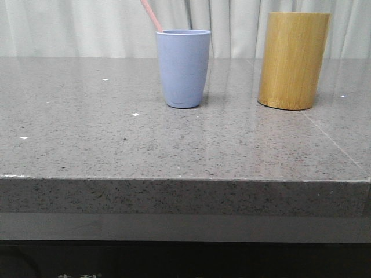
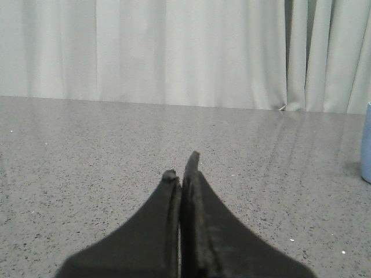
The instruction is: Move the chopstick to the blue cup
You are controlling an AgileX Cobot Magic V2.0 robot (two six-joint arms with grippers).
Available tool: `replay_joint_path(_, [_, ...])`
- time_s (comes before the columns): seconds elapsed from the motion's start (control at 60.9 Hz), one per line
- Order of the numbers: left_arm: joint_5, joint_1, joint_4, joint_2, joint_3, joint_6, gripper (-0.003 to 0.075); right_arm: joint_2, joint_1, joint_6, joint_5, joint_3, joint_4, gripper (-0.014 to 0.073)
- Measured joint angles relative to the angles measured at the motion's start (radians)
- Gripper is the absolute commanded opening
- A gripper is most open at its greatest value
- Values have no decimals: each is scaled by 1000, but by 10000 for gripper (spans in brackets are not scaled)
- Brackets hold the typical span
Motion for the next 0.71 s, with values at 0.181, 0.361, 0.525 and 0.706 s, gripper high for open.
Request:
replay_joint_path(0.181, [-1, 0, 0, 0, 0, 0, -19, -4, -15, 0, -19, 13, 0, -69])
replay_joint_path(0.361, [-1, 0, 0, 0, 0, 0, -19, -4, -15, 0, -25, 13, 0, -69])
replay_joint_path(0.525, [-1, 0, 0, 0, 0, 0, -19, -4, -15, 0, -29, 13, 0, -69])
replay_joint_path(0.706, [-1, 0, 0, 0, 0, 0, -19, -4, -15, 20, -36, 13, -1, -69])
